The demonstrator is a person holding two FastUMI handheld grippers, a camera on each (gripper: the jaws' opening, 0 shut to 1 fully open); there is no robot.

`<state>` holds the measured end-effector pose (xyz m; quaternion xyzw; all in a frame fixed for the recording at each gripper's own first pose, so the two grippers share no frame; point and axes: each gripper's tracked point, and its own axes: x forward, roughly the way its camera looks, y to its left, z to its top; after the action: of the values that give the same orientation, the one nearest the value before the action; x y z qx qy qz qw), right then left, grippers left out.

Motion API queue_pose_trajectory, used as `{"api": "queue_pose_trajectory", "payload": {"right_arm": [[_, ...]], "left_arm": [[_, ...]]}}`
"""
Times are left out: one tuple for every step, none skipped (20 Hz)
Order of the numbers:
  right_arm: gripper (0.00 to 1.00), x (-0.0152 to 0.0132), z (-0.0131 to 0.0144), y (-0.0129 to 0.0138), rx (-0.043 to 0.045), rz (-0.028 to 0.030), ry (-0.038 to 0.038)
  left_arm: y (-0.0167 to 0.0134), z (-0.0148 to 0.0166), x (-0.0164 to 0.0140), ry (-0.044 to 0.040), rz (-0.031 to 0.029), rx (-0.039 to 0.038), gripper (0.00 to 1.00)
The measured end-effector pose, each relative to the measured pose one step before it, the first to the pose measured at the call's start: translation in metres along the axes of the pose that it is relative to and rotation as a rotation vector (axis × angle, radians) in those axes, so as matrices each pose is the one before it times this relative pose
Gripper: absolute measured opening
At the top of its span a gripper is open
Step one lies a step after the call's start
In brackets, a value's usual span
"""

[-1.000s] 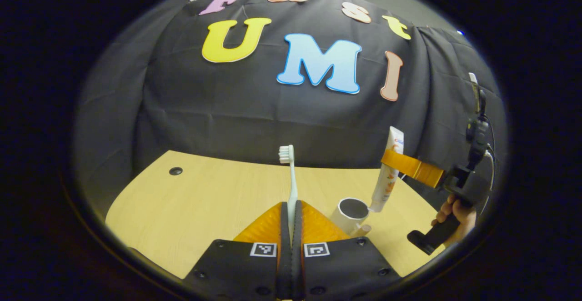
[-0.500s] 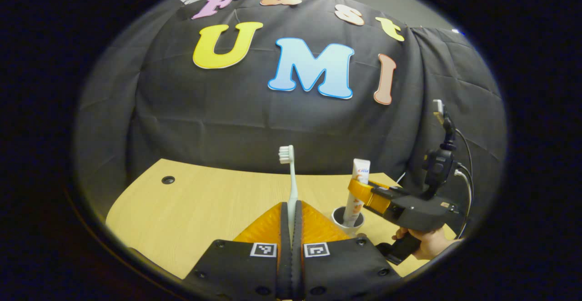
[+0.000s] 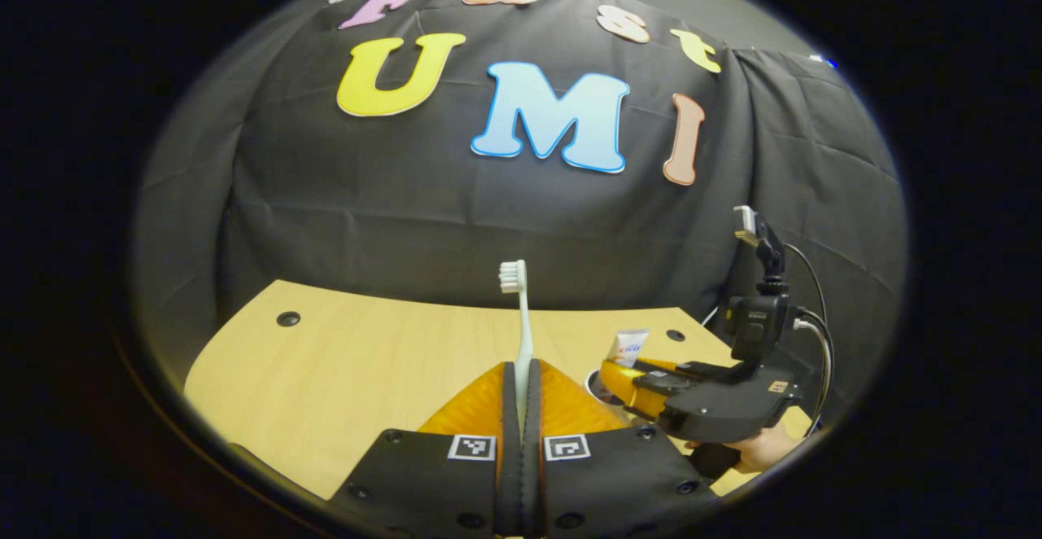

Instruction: Put the toothbrush and toothpaste on the desktop into the cup, then pick up the cup and place it on the coaster on the desktop.

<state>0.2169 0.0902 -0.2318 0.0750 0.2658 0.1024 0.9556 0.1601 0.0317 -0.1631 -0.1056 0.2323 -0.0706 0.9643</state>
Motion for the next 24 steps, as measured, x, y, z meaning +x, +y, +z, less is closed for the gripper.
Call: {"api": "queue_pose_trajectory", "payload": {"right_arm": [[0.31,-0.00103,0.00015,-0.00036,-0.00927,-0.00644,-0.00268],[0.30,-0.00320,0.00143,-0.00092,-0.01173,-0.00539,-0.00146],[0.39,-0.00277,0.00252,0.00202,-0.00785,0.00638,-0.00824],[0.42,-0.00239,0.00169,-0.00011,-0.00595,-0.00502,-0.00031],[0.46,-0.00270,0.00150,0.00334,-0.00075,0.01279,-0.00430],[0.48,-0.00378,0.00314,0.00099,-0.00237,-0.00291,-0.00171],[0.49,-0.00618,0.00271,0.00235,-0.00068,0.00926,-0.00759],[0.54,-0.00600,0.00458,0.00010,-0.00049,-0.00196,-0.00581],[0.67,-0.00582,0.00429,0.00038,-0.00259,-0.00470,-0.01018],[0.67,-0.00819,0.00763,-0.00302,-0.00854,-0.01725,-0.01430],[0.69,-0.00876,0.00838,-0.00151,-0.00548,-0.00142,-0.02721],[0.79,-0.00943,0.00941,-0.00294,-0.00505,-0.01214,-0.02468],[0.86,-0.01114,0.00948,-0.00551,-0.00793,-0.01772,-0.02645],[0.86,-0.00976,0.00769,-0.00565,-0.00764,-0.02136,-0.01894],[0.86,-0.00992,0.00589,-0.00667,-0.00504,-0.02301,-0.01603],[0.86,-0.00898,0.00508,-0.00869,0.00091,-0.02608,-0.01306],[0.87,-0.00872,0.00314,-0.00867,0.01083,-0.02368,-0.00979],[0.88,-0.00867,0.00152,-0.00789,0.01868,-0.01831,-0.00151],[0.87,-0.00790,-0.00005,-0.00899,0.02061,-0.02300,0.00218],[0.88,-0.00661,-0.00196,-0.00864,0.01672,-0.01989,0.00768],[0.87,-0.00584,-0.00356,-0.00831,0.01167,-0.02090,0.01205],[0.87,-0.00489,-0.00422,-0.00846,0.00513,-0.02004,0.01301],[0.87,-0.00388,-0.00414,-0.00733,0.00142,-0.01710,0.01163],[0.87,-0.00400,-0.00495,-0.00640,-0.00236,-0.01511,0.01486]], "left_arm": [[-0.00010,0.00071,0.00083,-0.00195,-0.00333,-0.00275,0.07],[-0.00074,-0.00029,0.00126,-0.00121,-0.00404,-0.00372,0.07],[-0.00071,0.00105,0.00132,-0.00342,-0.00266,-0.00449,0.07],[-0.00085,0.00101,0.00099,-0.00233,-0.00602,-0.00558,0.08],[-0.00178,-0.00003,0.00138,-0.00291,-0.00441,-0.00603,0.07],[-0.00123,0.00039,0.00167,-0.00286,-0.00700,-0.00661,0.08],[-0.00208,0.00032,0.00173,-0.00399,-0.00872,-0.00614,0.08],[-0.00221,-0.00026,0.00087,-0.00500,-0.00882,-0.00619,0.07],[-0.00182,0.00153,0.00230,-0.00885,-0.00930,-0.00794,0.08],[-0.00224,0.00053,0.00168,-0.00635,-0.00987,-0.00371,0.07],[-0.00327,0.00103,0.00366,-0.00591,-0.00978,0.00152,0.07],[-0.00254,0.00184,0.00352,-0.00870,-0.01010,0.00295,0.07],[-0.00469,0.00298,0.00314,-0.01084,-0.01653,0.00235,0.07],[-0.00445,0.00477,0.00359,-0.02169,-0.01301,0.00304,0.08],[-0.00523,0.00882,0.00480,-0.02876,-0.02164,-0.00426,0.07],[-0.00581,0.00570,0.00526,-0.02313,-0.02200,-0.00072,0.07],[-0.00666,0.00452,0.00584,-0.02074,-0.01815,0.00528,0.07],[-0.00610,0.00465,0.00543,-0.02051,-0.02315,0.00268,0.07],[-0.00777,0.00304,0.00272,-0.02089,-0.02601,-0.00654,0.07],[-0.00618,0.00096,0.00533,-0.01924,-0.02784,-0.01788,0.07],[-0.00566,0.00010,0.00452,-0.01558,-0.02473,-0.02605,0.07],[-0.00176,-0.00023,0.00577,-0.01594,-0.01726,-0.02847,0.07],[-0.00041,-0.00087,0.00512,-0.01696,-0.00934,-0.02446,0.07],[0.00198,-0.00118,0.00526,-0.01555,0.00302,-0.01631,0.08]]}}
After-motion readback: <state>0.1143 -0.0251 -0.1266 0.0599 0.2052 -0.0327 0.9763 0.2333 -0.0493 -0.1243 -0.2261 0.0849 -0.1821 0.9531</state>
